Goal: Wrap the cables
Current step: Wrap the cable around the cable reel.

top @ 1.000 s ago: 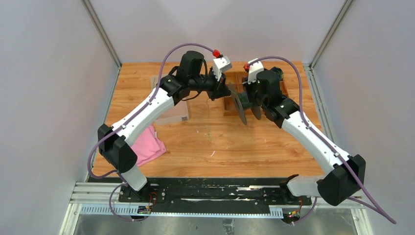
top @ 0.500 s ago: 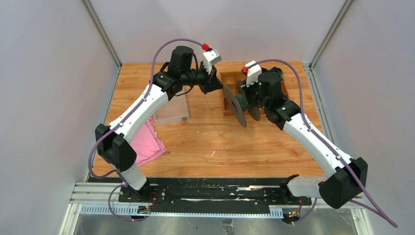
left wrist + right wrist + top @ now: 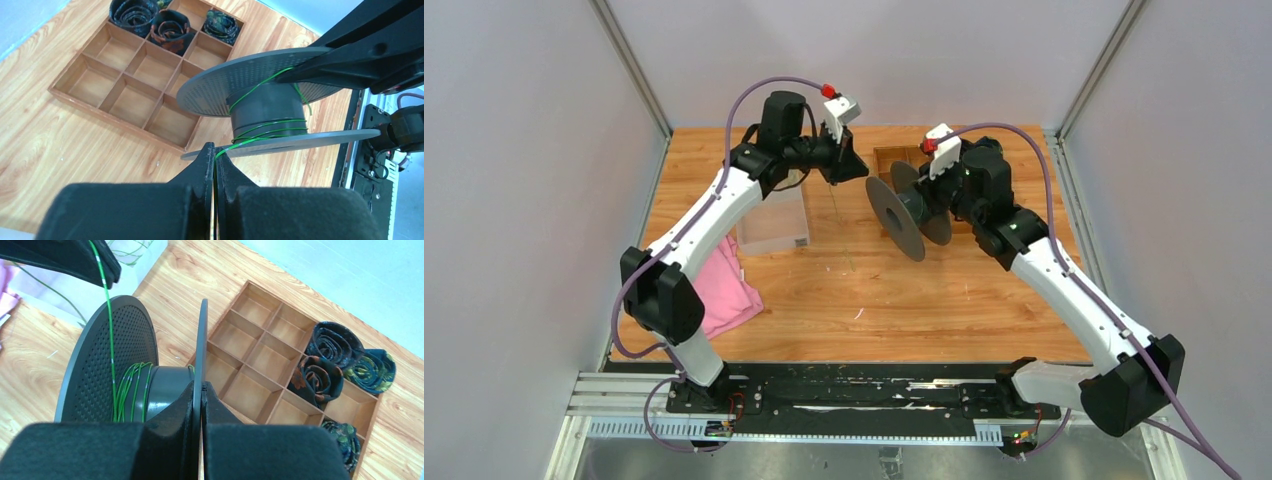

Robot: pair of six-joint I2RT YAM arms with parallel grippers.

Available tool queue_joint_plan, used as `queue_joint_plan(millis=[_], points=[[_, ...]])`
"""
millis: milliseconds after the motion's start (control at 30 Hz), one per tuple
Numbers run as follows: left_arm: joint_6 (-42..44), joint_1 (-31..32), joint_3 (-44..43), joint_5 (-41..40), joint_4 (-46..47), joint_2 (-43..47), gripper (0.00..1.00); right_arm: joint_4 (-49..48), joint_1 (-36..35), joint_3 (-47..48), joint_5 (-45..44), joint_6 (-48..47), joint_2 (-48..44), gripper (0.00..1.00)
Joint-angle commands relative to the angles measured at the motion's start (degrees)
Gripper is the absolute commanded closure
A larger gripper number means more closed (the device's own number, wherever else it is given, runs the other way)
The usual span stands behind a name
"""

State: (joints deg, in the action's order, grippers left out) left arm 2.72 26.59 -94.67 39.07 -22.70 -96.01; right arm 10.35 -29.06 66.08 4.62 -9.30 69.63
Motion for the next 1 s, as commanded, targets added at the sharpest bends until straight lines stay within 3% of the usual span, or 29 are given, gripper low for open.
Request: queue_joint_plan(millis=[0,433,967], points=[[-0.54,-3.33,1.30,-1.80,6.57,-0.44,0.96,3.93,2.66,1.22,5.77,0.48,-1.86,0.99],[-0.57,-7.56,3.76,-0.15,7.73,-2.67,0.93,5.44,5.11,3.57,12.50,1.93,-2.55,1.00],[1.28,-7.96,10.44,-0.41,9.82,-3.26,0.92,6.24,10.90,9.36,21.73,10.27,-0.61,0.99]])
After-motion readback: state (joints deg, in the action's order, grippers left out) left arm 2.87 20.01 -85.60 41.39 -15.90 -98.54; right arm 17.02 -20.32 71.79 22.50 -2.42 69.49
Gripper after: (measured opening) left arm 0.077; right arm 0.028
